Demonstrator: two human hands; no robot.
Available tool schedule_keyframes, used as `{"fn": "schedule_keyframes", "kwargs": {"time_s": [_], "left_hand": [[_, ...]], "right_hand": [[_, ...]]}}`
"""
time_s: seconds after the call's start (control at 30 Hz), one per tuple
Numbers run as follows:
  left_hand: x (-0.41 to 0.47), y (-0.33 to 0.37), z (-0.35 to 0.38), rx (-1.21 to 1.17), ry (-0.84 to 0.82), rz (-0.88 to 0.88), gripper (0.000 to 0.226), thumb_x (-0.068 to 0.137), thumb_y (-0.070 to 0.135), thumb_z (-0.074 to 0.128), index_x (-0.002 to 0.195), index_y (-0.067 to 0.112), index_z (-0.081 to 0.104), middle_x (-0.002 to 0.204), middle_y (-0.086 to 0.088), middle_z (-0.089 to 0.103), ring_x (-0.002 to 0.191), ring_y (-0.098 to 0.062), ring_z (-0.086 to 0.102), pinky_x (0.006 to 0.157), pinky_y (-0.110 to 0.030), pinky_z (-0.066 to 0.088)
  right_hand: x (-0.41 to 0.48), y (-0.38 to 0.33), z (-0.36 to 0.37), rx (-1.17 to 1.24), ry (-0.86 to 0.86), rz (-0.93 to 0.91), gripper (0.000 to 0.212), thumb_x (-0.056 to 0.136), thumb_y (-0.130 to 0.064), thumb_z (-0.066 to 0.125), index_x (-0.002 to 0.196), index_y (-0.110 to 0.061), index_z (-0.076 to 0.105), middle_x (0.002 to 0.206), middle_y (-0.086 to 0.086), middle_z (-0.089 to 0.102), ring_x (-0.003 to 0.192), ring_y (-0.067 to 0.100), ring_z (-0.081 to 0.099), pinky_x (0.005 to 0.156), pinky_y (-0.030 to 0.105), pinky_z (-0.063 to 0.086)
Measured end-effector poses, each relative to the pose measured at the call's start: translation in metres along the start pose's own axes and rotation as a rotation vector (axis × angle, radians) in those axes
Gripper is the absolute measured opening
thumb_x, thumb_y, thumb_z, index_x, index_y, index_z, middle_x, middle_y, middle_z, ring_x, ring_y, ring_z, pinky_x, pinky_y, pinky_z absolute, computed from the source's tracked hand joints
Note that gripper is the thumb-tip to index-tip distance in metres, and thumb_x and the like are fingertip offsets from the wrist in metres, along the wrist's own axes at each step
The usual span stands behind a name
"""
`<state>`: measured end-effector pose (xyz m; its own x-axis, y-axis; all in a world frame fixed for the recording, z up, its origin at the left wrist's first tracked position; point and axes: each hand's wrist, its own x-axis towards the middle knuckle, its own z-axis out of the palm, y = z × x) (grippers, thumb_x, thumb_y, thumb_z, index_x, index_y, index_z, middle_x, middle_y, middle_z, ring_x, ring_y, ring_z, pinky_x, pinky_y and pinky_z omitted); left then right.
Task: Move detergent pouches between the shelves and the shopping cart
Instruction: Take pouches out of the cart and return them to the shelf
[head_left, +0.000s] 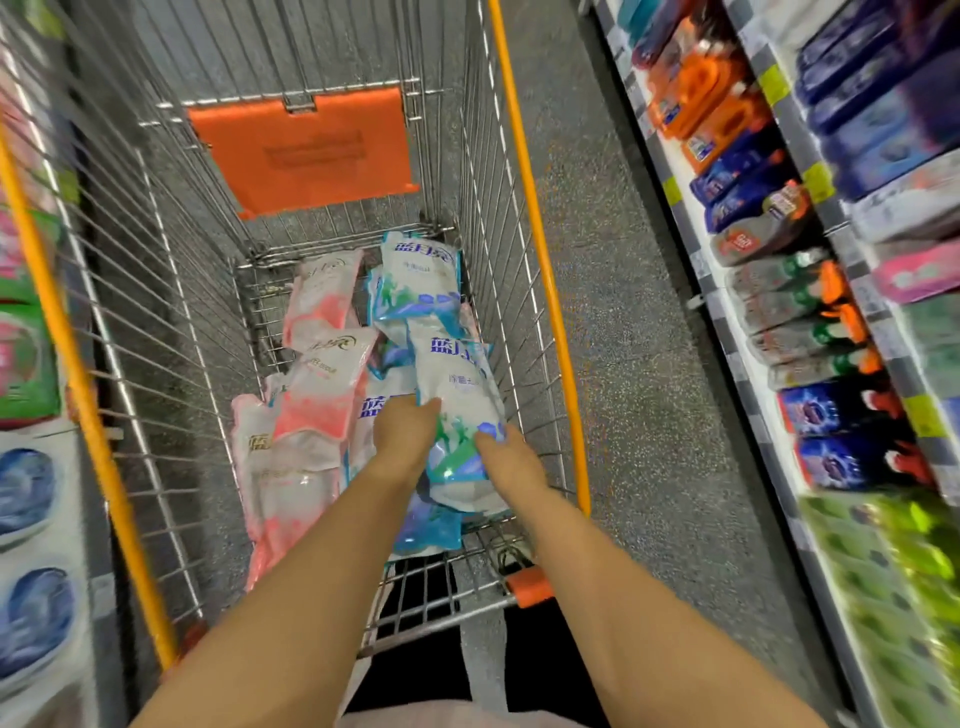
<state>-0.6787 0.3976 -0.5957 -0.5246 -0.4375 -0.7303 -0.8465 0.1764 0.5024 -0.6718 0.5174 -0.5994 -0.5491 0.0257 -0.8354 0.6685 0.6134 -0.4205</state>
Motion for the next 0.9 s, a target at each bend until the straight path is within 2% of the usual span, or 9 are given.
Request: {"fn": "schedule_keyframes", "kwargs": {"time_s": [0.07,0.17,0.33,0.43,0.53,0.6,0.7,0.8,0.9], "left_hand": [[-0.017,0.016,-0.006,0.095,0.049,0.091,0.028,0.09,0.019,0.054,0.102,-0.003,0.066,0.104,-0.024,0.065,0.101,-0.037,0.059,0.08,-0.034,0.044],[-0.054,0.033,-0.023,0.26,0.134,0.193,0.031,0.093,0.024,0.051,0.101,-0.003,0.065,0.106,-0.025,0.063,0.102,-0.037,0.057,0.073,-0.033,0.038],[-0.132,0.058,-0.056,0.204,0.392,0.367,0.032,0.091,0.026,0.055,0.08,-0.004,0.063,0.081,-0.025,0.06,0.081,-0.035,0.056,0.065,-0.035,0.033],[-0.181,0.071,-0.08,0.104,0.553,0.451,0.039,0.089,0.023,0.057,0.055,0.006,0.048,0.055,-0.012,0.044,0.064,-0.03,0.043,0.059,-0.036,0.028],[-0.229,0.081,-0.11,0.001,0.733,0.53,0.047,0.088,0.02,0.058,0.049,0.014,0.032,0.048,0.0,0.03,0.05,-0.019,0.032,0.055,-0.035,0.024],[-0.261,0.085,-0.132,-0.046,0.835,0.592,0.045,0.089,0.018,0.058,0.05,0.012,0.034,0.05,0.0,0.029,0.051,-0.016,0.029,0.056,-0.034,0.021],[-0.311,0.084,-0.167,-0.074,1.004,0.641,0.046,0.089,0.019,0.058,0.051,0.014,0.032,0.052,0.001,0.03,0.054,-0.016,0.03,0.055,-0.033,0.019],[-0.359,0.071,-0.204,-0.163,1.186,0.67,0.044,0.09,0.02,0.056,0.052,0.011,0.035,0.054,-0.001,0.035,0.053,-0.015,0.033,0.054,-0.025,0.029],[-0.408,0.049,-0.244,-0.282,1.342,0.702,0.041,0.09,0.023,0.056,0.055,0.01,0.041,0.055,-0.003,0.04,0.057,-0.018,0.036,0.059,-0.036,0.033]], "right_hand": [[-0.004,-0.001,-0.002,0.305,-0.173,0.093,0.051,0.093,-0.039,0.048,0.135,-0.01,0.045,0.126,0.008,0.057,0.109,0.026,0.059,0.101,0.035,0.042],[-0.022,-0.002,-0.006,0.618,-0.377,0.123,0.034,0.096,-0.039,0.045,0.107,-0.014,0.065,0.091,0.004,0.073,0.082,0.018,0.067,0.08,0.032,0.053],[-0.06,-0.031,-0.017,0.864,-0.62,-0.061,0.041,0.094,-0.048,0.041,0.105,-0.016,0.066,0.087,0.007,0.074,0.078,0.021,0.071,0.075,0.033,0.055],[-0.09,-0.062,-0.024,0.897,-0.721,-0.235,0.043,0.088,-0.045,0.05,0.114,-0.014,0.063,0.098,0.009,0.073,0.084,0.023,0.071,0.08,0.035,0.055],[-0.134,-0.1,-0.028,0.829,-0.746,-0.451,0.076,0.063,-0.057,0.075,0.126,-0.019,0.058,0.123,0.009,0.064,0.112,0.026,0.062,0.1,0.046,0.046],[-0.165,-0.124,-0.026,0.815,-0.764,-0.589,0.092,0.053,-0.061,0.082,0.131,-0.022,0.054,0.13,0.008,0.059,0.12,0.027,0.057,0.105,0.048,0.041],[-0.229,-0.152,-0.025,0.778,-0.809,-0.77,0.092,0.052,-0.055,0.083,0.131,-0.019,0.053,0.126,0.011,0.062,0.116,0.031,0.059,0.102,0.051,0.044],[-0.297,-0.176,-0.013,0.737,-0.872,-0.928,0.087,0.055,-0.049,0.079,0.131,-0.018,0.051,0.126,0.01,0.062,0.113,0.029,0.061,0.098,0.051,0.047],[-0.367,-0.192,0.008,0.678,-0.907,-1.159,0.069,0.064,-0.042,0.076,0.125,-0.018,0.054,0.119,0.005,0.066,0.106,0.021,0.065,0.09,0.037,0.054]]}}
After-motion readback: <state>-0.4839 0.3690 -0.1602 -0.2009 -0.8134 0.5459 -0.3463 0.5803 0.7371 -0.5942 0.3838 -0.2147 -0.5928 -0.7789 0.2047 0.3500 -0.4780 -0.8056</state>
